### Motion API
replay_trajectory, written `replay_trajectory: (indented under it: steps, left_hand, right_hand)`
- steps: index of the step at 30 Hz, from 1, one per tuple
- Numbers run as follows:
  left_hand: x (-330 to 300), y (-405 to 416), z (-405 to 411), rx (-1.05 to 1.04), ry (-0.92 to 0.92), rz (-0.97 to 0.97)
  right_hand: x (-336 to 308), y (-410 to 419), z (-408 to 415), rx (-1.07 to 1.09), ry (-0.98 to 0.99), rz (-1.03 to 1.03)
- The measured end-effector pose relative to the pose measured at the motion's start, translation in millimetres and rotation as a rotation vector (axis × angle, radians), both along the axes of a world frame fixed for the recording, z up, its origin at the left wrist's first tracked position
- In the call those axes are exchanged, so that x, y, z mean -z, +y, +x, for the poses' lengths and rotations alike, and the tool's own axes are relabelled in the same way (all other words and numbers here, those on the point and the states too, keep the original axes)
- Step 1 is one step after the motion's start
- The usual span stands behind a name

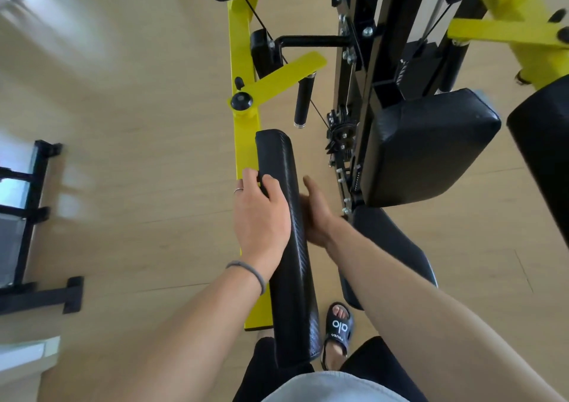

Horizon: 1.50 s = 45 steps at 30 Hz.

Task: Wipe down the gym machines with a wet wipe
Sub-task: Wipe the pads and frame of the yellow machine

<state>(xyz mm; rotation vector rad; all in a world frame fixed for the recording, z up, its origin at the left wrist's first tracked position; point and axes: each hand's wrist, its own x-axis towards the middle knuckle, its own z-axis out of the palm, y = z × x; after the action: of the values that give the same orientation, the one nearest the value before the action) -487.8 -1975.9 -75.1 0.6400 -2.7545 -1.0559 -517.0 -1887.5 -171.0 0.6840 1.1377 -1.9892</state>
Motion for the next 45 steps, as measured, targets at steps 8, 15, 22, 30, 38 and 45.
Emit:
replay_trajectory:
  steps: [8,15,22,30,38,45]
  left_hand:
    - [-0.8,0.2,1.1,0.007,0.018,-0.003]
    - [-3.0,1.1,0.6,-0.002,-0.005,-0.011]
    - [-3.9,0.6,0.8,-0.002,-0.015,-0.004]
    - [-0.9,0.5,0.4,-0.001,-0.010,-0.005]
    - [2.1,-0.5,-0.7,-0.005,0.015,0.005]
    - [6.1,-2.5,-1.6,-0.015,0.017,0.021]
  right_hand:
    - [6.9,10.0,47.9,-0.097,-0.120,-0.092]
    - [-14.4,-2.9,-15.0,0.022,-0.128,0.029]
    - [-26.7,6.7,83.8,-0.035,-0.131,0.130]
    - [-69.4,-8.2,75.0,0.023,-0.059,0.238]
    - [-131.7,-14.5,193.0,-0.034,0.571,0.542]
    - [-86.6,-0.8,130.2,0.028,0.351,0.386]
